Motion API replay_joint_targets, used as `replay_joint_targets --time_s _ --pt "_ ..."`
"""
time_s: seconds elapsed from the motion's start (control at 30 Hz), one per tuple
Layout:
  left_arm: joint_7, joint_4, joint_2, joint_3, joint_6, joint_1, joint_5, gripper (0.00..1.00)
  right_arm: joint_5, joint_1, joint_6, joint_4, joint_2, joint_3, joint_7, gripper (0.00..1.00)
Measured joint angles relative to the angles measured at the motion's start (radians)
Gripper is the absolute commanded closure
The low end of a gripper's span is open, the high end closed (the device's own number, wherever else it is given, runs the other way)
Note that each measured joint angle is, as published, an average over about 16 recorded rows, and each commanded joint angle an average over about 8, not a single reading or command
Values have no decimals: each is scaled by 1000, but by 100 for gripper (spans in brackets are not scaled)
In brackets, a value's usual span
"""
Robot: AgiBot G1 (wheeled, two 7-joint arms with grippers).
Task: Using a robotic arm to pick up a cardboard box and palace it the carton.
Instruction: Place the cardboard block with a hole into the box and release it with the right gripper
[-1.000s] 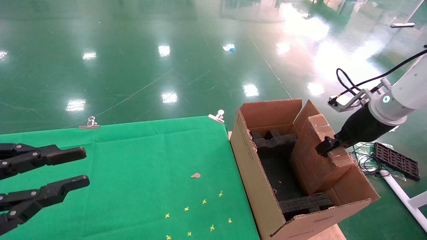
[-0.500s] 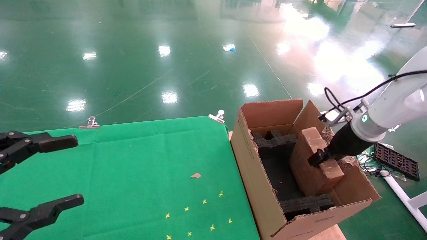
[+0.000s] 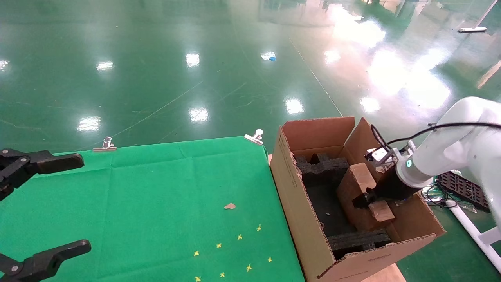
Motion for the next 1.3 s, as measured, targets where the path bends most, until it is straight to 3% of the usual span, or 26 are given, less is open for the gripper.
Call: replay_joint_targets --time_s 0.03,0.27,0.3,1.3 --pt "0 0 0 0 0 0 0 0 3 -7 10 -2 -1 2 -2 95" --pt "0 0 0 0 0 0 0 0 15 -33 54 -16 -4 11 -20 7" --pt "0 0 0 1 0 0 0 0 16 -34 57 -18 -4 11 -23 0" --pt "1 0 -1 2 -1 0 -2 0 4 23 22 -36 -19 3 -43 0"
